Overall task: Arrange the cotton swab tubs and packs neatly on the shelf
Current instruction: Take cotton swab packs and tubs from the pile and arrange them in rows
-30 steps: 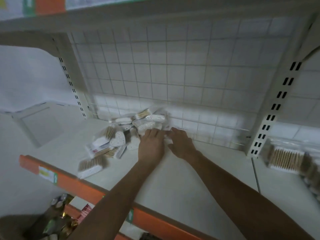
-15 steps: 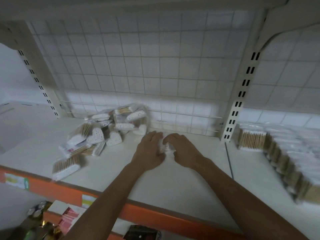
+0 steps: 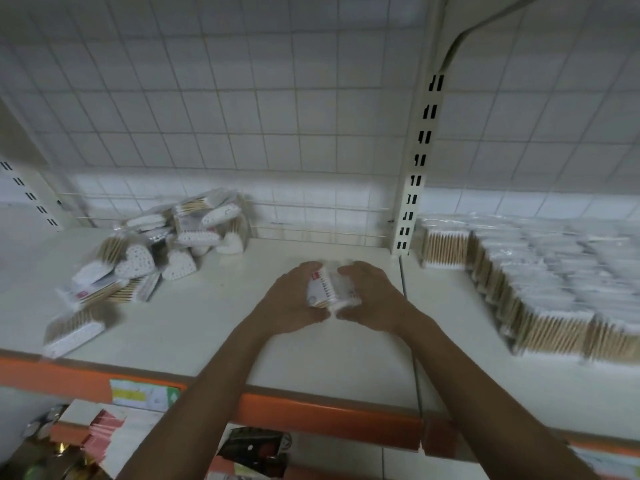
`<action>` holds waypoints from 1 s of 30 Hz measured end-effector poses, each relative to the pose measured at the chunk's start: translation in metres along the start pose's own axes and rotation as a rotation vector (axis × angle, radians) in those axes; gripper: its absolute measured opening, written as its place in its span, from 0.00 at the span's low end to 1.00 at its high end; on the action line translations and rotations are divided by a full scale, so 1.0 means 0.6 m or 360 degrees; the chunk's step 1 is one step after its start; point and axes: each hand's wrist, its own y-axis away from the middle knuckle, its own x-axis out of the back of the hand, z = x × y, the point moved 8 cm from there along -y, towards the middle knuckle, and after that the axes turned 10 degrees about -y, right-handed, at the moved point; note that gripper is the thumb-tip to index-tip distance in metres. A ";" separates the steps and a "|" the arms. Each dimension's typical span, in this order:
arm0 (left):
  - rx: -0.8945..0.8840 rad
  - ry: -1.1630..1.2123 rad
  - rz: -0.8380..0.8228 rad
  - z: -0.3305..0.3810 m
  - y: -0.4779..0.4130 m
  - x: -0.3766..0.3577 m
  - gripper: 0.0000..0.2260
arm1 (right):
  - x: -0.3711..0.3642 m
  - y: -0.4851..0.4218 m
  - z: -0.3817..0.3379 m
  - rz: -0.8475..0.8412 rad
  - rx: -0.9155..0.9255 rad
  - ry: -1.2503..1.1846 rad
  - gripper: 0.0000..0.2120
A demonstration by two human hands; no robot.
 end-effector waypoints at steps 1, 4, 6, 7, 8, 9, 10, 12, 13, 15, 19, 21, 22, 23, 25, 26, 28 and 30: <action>0.0019 0.0006 0.0021 0.002 0.001 0.005 0.39 | 0.011 0.003 0.003 0.0085 0.0000 -0.0002 0.39; 0.0120 -0.0105 0.0115 0.000 -0.001 0.014 0.38 | 0.044 0.012 0.011 0.0242 0.0011 0.0057 0.35; 0.0215 -0.0243 0.0088 -0.005 -0.005 0.009 0.38 | 0.063 0.023 0.016 0.0292 0.0015 0.0058 0.38; 0.0249 -0.0282 0.0050 -0.005 -0.007 0.005 0.38 | 0.071 0.027 0.019 0.0314 0.0012 0.0016 0.39; 0.0260 -0.0308 0.0015 0.001 -0.008 0.000 0.40 | 0.079 0.033 0.021 0.0335 0.0002 -0.0048 0.40; 0.0276 -0.0338 -0.0005 0.009 -0.010 -0.002 0.42 | 0.088 0.039 0.023 0.0353 -0.0009 -0.0122 0.40; 0.0272 -0.0376 0.0011 0.020 -0.014 -0.003 0.42 | 0.095 0.045 0.023 0.0370 -0.0004 -0.0190 0.40; 0.0219 -0.0412 0.0125 0.051 -0.016 0.002 0.37 | 0.108 0.054 0.019 0.0416 0.0061 -0.0292 0.39; 0.0178 -0.0377 0.0221 0.066 -0.016 0.008 0.34 | 0.114 0.057 0.018 0.0441 0.0103 -0.0336 0.38; 0.0060 -0.0197 0.0402 0.092 -0.017 0.019 0.26 | 0.124 0.065 0.013 0.0469 0.0181 -0.0402 0.38; 0.0025 0.0282 0.0514 0.135 -0.016 0.030 0.18 | 0.148 0.086 0.011 0.0572 0.0317 -0.0493 0.39; 0.0173 0.0868 0.0382 0.150 -0.018 0.019 0.12 | 0.156 0.094 0.011 0.0641 0.0391 -0.0431 0.40; 0.0209 0.1075 0.0329 0.158 -0.021 0.011 0.09 | 0.158 0.098 0.011 0.0655 0.0414 -0.0392 0.41; 0.0204 0.1102 0.0311 0.165 -0.023 0.007 0.07 | 0.160 0.101 0.012 0.0650 0.0428 -0.0359 0.41; 0.0190 0.0967 0.0364 0.170 -0.027 0.000 0.12 | 0.164 0.109 0.010 0.0603 0.0426 -0.0310 0.43; 0.0211 0.0916 0.0432 0.166 -0.029 -0.001 0.15 | 0.167 0.113 0.008 0.0582 0.0415 -0.0309 0.43; 0.0284 0.0892 0.0549 0.158 -0.033 -0.004 0.18 | 0.179 0.119 0.010 0.0635 0.0367 -0.0321 0.39; 0.0298 0.0813 0.0647 0.160 -0.033 -0.004 0.18 | 0.194 0.124 0.022 0.0791 0.0245 -0.0366 0.29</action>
